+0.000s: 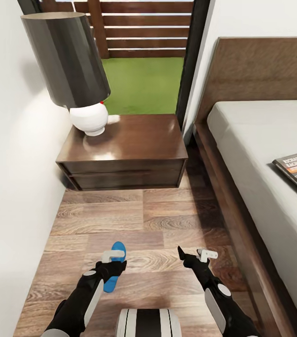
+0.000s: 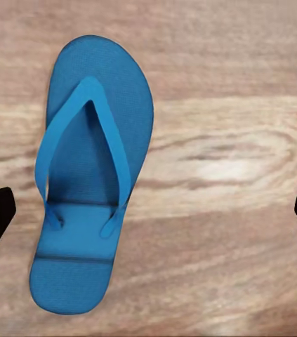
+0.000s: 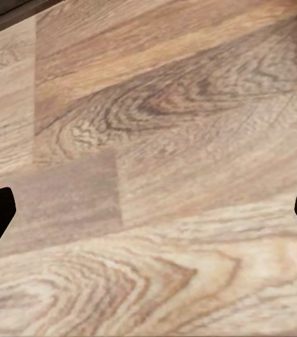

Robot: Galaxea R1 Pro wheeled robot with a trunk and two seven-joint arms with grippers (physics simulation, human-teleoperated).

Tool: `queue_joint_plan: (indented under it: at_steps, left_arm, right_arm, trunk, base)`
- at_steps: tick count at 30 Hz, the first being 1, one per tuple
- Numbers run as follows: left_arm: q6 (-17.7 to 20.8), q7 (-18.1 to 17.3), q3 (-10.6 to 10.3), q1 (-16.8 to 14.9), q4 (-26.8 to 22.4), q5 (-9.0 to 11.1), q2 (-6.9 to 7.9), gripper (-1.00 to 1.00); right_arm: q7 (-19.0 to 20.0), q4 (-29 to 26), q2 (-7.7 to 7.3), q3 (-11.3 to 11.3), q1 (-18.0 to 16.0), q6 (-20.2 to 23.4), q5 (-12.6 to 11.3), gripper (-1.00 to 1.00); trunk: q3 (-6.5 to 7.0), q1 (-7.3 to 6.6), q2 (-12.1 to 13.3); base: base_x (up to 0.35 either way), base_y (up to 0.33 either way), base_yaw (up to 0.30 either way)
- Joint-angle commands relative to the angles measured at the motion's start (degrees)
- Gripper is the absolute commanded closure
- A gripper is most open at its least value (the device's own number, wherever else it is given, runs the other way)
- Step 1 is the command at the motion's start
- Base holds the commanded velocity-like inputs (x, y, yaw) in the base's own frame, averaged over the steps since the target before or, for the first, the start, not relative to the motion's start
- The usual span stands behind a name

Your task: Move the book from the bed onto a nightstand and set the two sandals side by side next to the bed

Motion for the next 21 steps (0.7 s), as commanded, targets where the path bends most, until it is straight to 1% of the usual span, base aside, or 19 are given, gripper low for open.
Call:
queue_joint_plan:
  at_steps: [1,8,14,21]
  left_arm:
    - [0.3,-0.2,0.0,0.0,-0.1,0.0,-0.01,-1.00]
    - [0.3,-0.2,0.0,0.0,-0.1,0.0,-0.01,-1.00]
    - [0.3,-0.2,0.2,0.0,-0.1,0.0,-0.01,-1.00]
    - [0.3,-0.1,0.2,0.0,-0.1,0.0,-0.01,-1.00]
  right_arm:
    - [0.5,0.1,0.05,-0.2,0.0,-0.1,-0.6,-1.00]
    - [0.5,0.1,0.05,-0.2,0.0,-0.1,-0.6,-1.00]
    - [0.5,0.1,0.05,-0.2,0.0,-0.1,-0.6,-1.00]
    - [0.6,0.1,0.05,-0.2,0.0,-0.1,-0.6,-1.00]
  trunk:
    - [-0.03,0.00,0.0]
    - [-0.03,0.00,0.0]
    - [-0.03,0.00,0.0]
    - [-0.03,0.00,0.0]
  base:
    - [0.052,-0.024,0.000]
    - [0.026,-0.006,0.000]
    - [0.209,0.000,0.000]
    - [0.024,0.000,0.000]
